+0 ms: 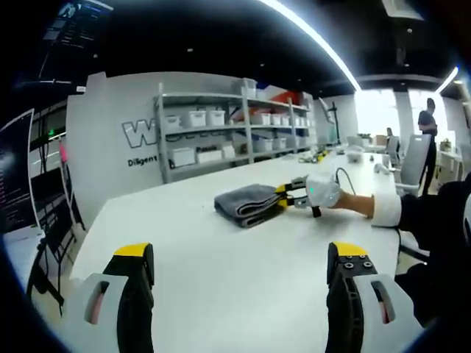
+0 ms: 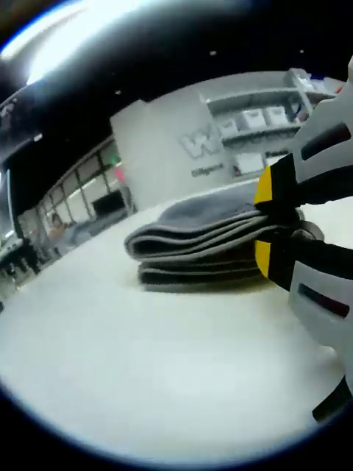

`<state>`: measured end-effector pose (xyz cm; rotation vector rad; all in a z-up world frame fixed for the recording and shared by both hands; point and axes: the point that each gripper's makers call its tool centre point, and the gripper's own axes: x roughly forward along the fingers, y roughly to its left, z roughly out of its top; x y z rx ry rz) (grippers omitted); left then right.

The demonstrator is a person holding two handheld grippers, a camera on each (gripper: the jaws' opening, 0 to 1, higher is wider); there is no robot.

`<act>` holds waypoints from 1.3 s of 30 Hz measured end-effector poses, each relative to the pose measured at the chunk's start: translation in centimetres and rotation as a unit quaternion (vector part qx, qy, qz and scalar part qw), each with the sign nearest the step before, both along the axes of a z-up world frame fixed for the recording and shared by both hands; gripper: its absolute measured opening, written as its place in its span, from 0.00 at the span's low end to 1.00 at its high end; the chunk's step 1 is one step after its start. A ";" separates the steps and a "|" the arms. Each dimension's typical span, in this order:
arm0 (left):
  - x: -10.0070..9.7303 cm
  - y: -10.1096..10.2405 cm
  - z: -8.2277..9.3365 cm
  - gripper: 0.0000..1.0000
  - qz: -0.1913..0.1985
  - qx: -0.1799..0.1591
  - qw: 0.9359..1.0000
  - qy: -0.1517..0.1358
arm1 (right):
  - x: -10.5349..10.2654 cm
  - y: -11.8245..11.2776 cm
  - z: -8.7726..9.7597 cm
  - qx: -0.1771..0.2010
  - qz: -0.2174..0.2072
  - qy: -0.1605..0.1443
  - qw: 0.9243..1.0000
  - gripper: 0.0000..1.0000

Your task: Open the folded towel by lifting each exposed corner and separating the folded layers until the towel lies flat within the target outline without major curled edges

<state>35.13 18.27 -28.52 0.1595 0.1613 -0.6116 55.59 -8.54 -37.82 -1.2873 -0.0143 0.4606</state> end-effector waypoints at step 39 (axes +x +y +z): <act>0.4 1.2 1.6 0.85 0.007 -0.019 0.999 -0.046 | -2.9 1.8 2.5 0.159 0.015 0.052 0.986 0.01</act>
